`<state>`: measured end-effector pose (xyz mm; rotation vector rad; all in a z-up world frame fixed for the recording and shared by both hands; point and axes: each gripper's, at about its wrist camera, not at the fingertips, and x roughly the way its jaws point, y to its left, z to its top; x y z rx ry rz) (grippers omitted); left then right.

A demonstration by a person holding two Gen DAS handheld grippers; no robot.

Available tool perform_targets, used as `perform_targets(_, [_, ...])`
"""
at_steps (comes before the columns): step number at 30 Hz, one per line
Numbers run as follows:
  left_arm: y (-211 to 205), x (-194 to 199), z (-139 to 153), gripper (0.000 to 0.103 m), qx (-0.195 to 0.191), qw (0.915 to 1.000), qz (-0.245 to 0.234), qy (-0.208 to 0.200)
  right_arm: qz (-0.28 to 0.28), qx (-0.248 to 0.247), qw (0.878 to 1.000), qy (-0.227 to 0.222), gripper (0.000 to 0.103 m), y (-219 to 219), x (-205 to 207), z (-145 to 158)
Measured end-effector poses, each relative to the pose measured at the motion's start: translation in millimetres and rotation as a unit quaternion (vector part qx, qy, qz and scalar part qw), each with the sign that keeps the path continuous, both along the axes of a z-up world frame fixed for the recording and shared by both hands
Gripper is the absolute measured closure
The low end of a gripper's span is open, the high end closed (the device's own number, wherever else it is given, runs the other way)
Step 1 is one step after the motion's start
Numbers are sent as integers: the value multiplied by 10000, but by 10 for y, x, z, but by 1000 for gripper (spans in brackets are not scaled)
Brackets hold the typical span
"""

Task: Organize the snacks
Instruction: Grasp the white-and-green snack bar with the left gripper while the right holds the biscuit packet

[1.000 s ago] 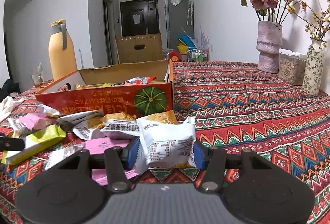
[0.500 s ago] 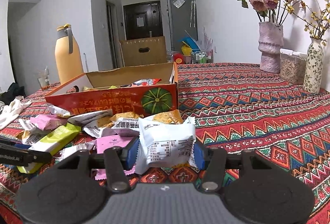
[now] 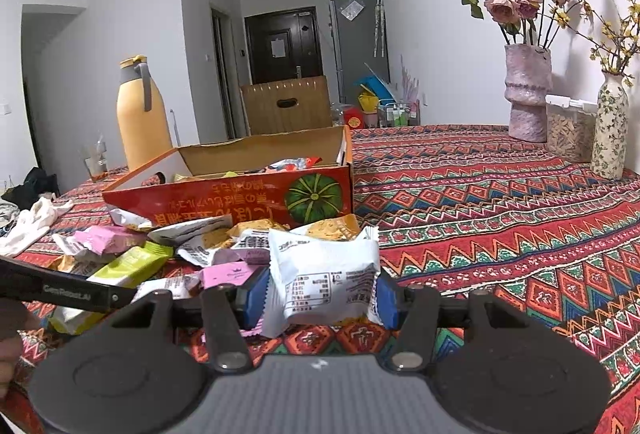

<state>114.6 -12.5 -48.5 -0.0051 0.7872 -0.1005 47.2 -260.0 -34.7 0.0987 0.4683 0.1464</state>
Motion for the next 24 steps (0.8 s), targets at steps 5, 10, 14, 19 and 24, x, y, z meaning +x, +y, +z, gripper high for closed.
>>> perform_targets(5, [19,12,-22,0,29,9999,57,139,16,23,10000,2,49,3,-15,-4])
perform_targets(10, [-23,36,-25,0,215,9995,12,234,29,37,10000,-3,49,4,-35,0])
perform_targets(14, [-19,62,-13,0,228,9992,16,328,32,40,10000,-4,49,4,-41,1])
perform_targets(19, [-11,60,-16,0,216,9993,54,288,55,39,10000,-17,49,27,-82,10])
perform_targets(24, [-22,-34,32,39,118,9999,49,39,57,31,10000,-23,49,45,-114,18])
